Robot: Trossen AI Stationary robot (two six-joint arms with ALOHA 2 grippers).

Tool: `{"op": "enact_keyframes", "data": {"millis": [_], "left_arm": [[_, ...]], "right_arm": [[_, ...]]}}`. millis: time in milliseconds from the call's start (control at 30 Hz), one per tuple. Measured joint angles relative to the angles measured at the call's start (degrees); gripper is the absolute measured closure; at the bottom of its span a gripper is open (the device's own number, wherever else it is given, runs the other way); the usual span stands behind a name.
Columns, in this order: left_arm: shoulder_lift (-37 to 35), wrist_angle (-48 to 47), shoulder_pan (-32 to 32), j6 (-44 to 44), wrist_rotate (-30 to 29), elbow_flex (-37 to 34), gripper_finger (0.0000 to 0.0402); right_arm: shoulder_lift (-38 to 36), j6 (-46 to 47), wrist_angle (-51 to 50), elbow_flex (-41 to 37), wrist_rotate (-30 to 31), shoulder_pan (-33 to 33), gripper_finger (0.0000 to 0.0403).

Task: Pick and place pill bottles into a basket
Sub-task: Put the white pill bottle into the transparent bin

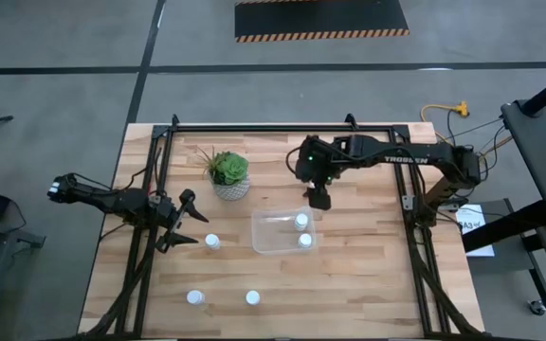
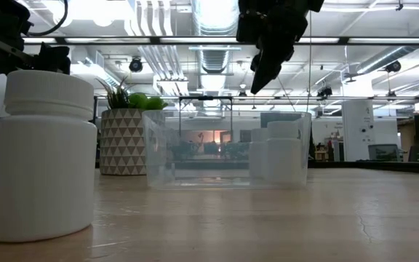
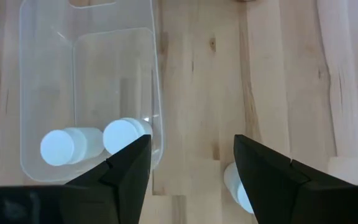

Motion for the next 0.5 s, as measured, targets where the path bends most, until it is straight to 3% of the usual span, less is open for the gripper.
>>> {"op": "enact_keyframes", "data": {"millis": [500], "left_arm": [[0.0,0.0,0.02,0.02,0.0,0.01,0.0112]], "right_arm": [[0.0,2.69,0.43,0.0,-2.44,-0.13,0.0186]]}}
